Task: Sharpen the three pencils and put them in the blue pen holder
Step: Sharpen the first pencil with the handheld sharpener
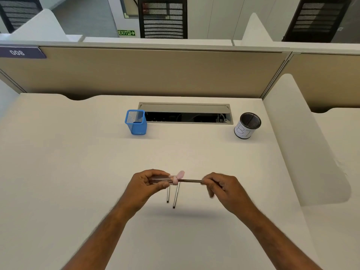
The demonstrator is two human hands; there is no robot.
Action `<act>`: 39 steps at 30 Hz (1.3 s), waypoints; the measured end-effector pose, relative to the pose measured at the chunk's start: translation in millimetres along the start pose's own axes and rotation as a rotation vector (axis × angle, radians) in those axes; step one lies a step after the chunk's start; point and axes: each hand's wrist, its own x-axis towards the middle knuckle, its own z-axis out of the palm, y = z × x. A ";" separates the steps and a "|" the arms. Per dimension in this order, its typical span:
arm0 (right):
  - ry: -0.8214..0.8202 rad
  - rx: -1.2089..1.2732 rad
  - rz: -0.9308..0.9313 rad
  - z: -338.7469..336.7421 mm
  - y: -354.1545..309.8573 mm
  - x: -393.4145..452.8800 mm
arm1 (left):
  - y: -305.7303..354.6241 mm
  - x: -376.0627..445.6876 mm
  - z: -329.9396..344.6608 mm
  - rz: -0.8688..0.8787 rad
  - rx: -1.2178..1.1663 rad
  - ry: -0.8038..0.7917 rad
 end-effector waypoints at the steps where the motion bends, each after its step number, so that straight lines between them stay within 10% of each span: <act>1: -0.010 0.014 0.030 0.6 -0.3 -0.1 | -0.1 0.0 0.3 0.004 0.002 -0.006; 39: -0.072 0.137 0.057 -9.2 -2.3 2.1 | 7.5 1.6 4.1 0.027 0.028 -0.019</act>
